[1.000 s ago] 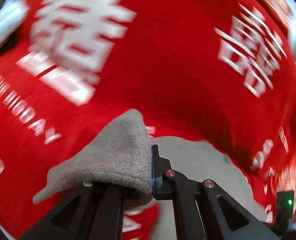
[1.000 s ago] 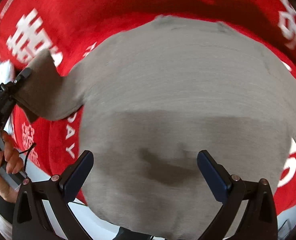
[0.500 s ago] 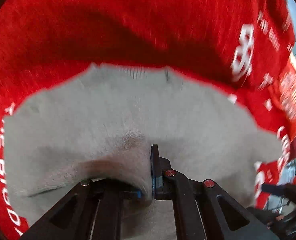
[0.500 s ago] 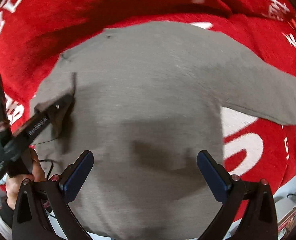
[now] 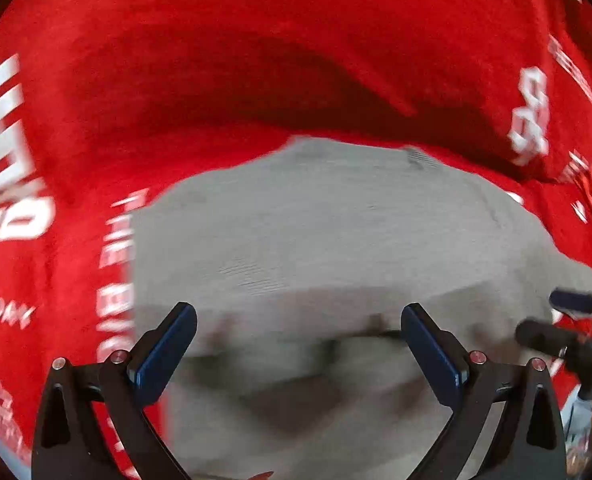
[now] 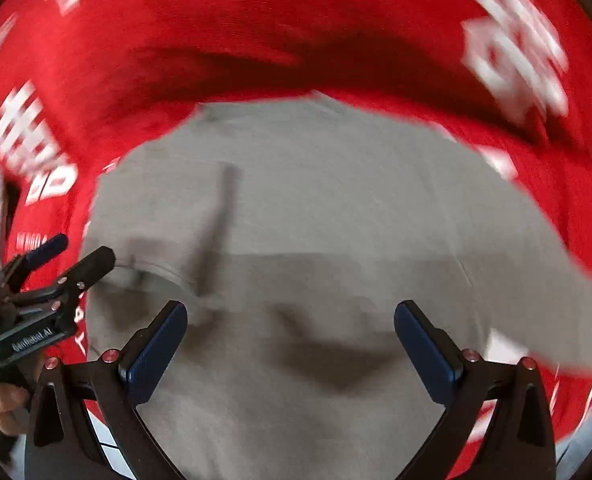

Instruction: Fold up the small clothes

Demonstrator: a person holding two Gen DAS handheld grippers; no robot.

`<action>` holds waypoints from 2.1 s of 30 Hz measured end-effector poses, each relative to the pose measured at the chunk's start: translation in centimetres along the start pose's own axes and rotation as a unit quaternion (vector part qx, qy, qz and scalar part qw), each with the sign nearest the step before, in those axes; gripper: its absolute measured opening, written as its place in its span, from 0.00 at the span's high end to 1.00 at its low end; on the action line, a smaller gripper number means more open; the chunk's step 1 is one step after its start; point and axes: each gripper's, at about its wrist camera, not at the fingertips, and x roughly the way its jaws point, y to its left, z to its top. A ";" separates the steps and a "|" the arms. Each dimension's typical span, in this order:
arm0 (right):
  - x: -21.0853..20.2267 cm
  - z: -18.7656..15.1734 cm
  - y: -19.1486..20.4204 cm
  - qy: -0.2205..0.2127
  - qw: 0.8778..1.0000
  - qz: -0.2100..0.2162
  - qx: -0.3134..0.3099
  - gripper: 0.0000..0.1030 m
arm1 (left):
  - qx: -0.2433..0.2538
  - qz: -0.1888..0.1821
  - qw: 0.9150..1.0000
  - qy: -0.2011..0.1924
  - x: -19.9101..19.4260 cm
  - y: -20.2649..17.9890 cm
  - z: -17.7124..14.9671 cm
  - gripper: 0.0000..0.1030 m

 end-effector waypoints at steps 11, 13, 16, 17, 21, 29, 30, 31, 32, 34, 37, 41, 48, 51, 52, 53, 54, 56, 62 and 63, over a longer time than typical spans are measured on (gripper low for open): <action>8.4 1.1 12.6 -0.014 0.926 -0.193 -0.324 0.40 | -0.138 0.066 0.986 0.063 3.6 12.0 -2.2 0.01; 8.7 2.0 11.6 -0.009 0.939 -0.184 -0.291 0.90 | -0.138 0.069 0.985 0.072 4.6 11.9 -2.5 0.01; 5.2 3.6 7.1 -0.051 0.983 -0.104 -0.145 0.89 | -0.139 0.067 0.985 0.072 5.3 11.4 -2.3 0.01; 3.9 3.9 4.6 -0.067 0.993 -0.063 -0.072 0.89 | -0.137 0.068 0.986 0.071 5.3 11.1 -2.3 0.01; 3.0 2.3 -5.3 -0.066 0.976 0.054 0.201 0.86 | -0.112 0.074 0.988 0.070 5.5 10.6 -2.0 0.01; 3.8 -4.4 -14.9 -0.061 0.874 0.158 0.455 0.73 | -0.088 0.076 0.990 0.078 6.2 10.0 -1.3 0.01; 3.6 -4.7 -15.1 -0.057 0.873 0.166 0.456 0.64 | -0.091 0.074 0.990 0.081 6.3 10.1 -1.0 0.01; 3.3 -4.7 -15.1 -0.052 0.875 0.171 0.450 0.60 | -0.094 0.069 0.990 0.085 6.2 10.3 -0.7 0.01; 3.2 -4.7 -14.8 -0.048 0.878 0.176 0.443 0.55 | -0.096 0.065 0.990 0.083 5.9 10.5 -0.4 0.01; 3.4 -4.8 -13.4 -0.033 0.882 0.199 0.425 0.54 | -0.101 0.055 0.990 0.075 5.6 11.1 0.5 0.01; 4.8 -4.8 -9.8 -0.001 0.880 0.243 0.409 0.49 | -0.109 0.042 0.990 0.074 5.9 12.1 2.6 0.01; 7.2 -5.0 -3.6 0.048 0.866 0.304 0.394 0.49 | -0.116 0.014 0.988 0.103 8.2 13.0 4.6 0.01; 12.1 -4.5 4.9 0.083 0.835 0.355 0.412 0.49 | -0.120 -0.018 0.985 0.123 10.0 13.9 5.5 0.22; 12.5 -4.0 5.5 0.075 0.834 0.347 0.422 0.95 | -0.116 -0.026 0.986 0.115 9.8 14.3 5.7 0.65; 12.6 -3.8 5.4 0.074 0.833 0.346 0.425 0.94 | -0.117 -0.049 0.985 0.113 9.7 14.6 5.9 0.80; 12.5 -3.5 5.8 0.070 0.832 0.351 0.423 0.94 | -0.121 -0.059 0.984 0.115 9.8 15.2 6.1 0.89; 12.4 -3.2 6.3 0.069 0.837 0.355 0.412 0.94 | -0.123 -0.060 0.985 0.110 9.4 15.6 6.3 0.89; 12.8 -2.3 8.2 0.075 0.846 0.353 0.392 0.94 | -0.105 -0.044 0.988 0.100 8.9 16.1 6.4 0.89; 14.5 -3.3 9.2 0.107 0.852 0.339 0.385 0.91 | -0.107 -0.014 0.989 0.105 9.2 17.9 5.5 0.89; 14.0 -3.3 8.7 0.112 0.855 0.340 0.375 0.88 | -0.109 -0.007 0.989 0.104 9.0 17.9 5.5 0.89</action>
